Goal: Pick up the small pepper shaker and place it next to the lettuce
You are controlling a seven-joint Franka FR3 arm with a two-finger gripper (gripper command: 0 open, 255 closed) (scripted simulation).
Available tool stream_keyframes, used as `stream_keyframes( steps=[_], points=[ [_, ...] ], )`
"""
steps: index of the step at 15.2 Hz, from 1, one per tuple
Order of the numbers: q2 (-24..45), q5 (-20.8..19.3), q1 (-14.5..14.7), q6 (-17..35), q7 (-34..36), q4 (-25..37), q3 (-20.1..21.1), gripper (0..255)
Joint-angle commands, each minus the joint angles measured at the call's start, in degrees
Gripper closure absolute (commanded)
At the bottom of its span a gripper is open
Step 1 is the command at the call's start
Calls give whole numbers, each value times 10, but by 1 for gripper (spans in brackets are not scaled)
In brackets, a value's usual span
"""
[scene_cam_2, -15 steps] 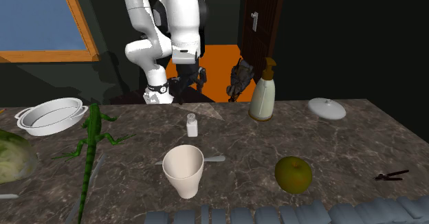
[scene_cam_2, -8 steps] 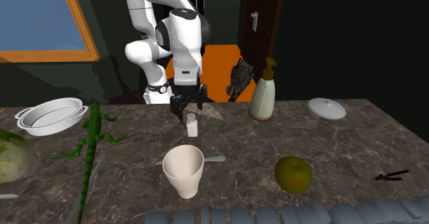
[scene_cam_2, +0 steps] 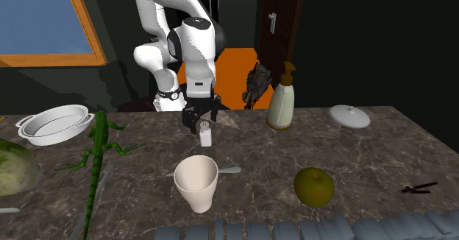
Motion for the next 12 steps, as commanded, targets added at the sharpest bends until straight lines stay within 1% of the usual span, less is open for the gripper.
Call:
stream_keyframes(
  steps=[1, 3, 4, 12],
  points=[
    [0, 0, 0, 0, 0, 0, 0, 0],
    [0, 0, 0, 0, 0, 0, 0, 0],
    [0, 0, 0, 0, 0, 0, 0, 255],
    [0, 0, 0, 0, 0, 0, 0, 255]
  ],
)
